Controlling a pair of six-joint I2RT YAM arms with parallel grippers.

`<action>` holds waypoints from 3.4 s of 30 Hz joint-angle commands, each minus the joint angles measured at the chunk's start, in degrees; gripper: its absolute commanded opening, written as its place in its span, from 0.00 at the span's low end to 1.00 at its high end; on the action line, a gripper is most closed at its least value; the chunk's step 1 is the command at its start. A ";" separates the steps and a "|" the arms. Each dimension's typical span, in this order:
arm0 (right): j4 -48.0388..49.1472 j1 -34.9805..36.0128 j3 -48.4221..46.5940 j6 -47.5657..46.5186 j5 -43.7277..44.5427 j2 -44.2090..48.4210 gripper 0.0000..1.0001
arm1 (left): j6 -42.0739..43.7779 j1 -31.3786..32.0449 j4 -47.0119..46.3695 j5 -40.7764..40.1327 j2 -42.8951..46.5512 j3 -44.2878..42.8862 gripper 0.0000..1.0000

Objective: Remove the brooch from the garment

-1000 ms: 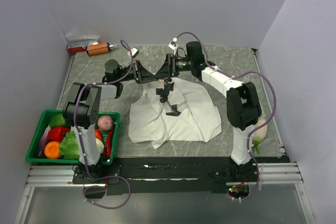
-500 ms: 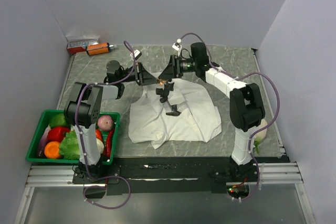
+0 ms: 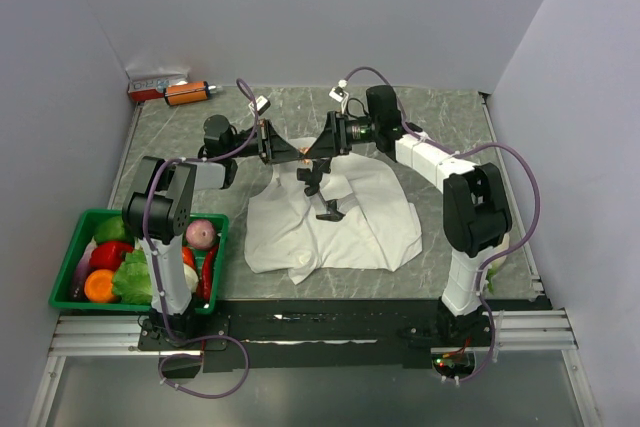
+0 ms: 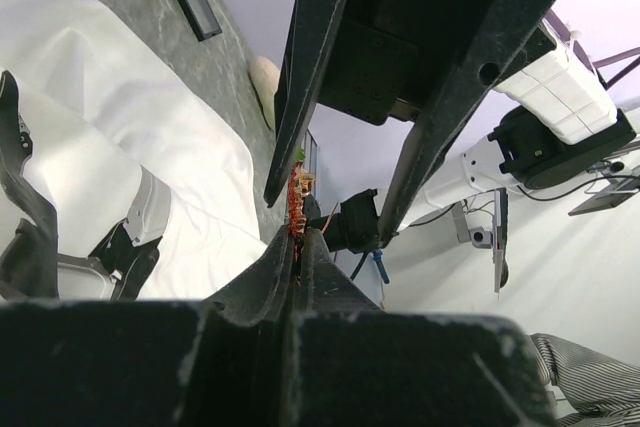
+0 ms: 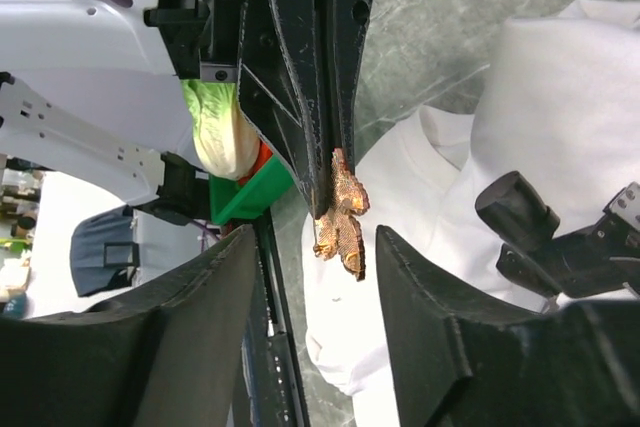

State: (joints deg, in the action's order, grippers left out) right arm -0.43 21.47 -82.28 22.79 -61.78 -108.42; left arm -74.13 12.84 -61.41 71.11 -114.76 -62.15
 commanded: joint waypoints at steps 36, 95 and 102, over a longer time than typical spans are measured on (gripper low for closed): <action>-13.11 1.47 -5.08 -5.74 13.88 -1.79 0.48 | -1.55 0.08 -7.41 1.48 0.59 -2.18 0.01; -0.72 3.22 -2.98 -0.65 5.98 -2.23 0.53 | -1.90 -1.15 2.96 -5.46 -0.90 -5.00 0.01; 3.59 1.91 -1.04 2.17 1.31 0.14 0.53 | -2.34 -1.06 1.47 -5.46 -1.70 -4.65 0.01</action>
State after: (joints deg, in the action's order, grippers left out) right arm -1.48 24.18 -83.85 22.83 -56.45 -110.98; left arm -76.18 11.51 -57.76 66.22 -115.94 -65.06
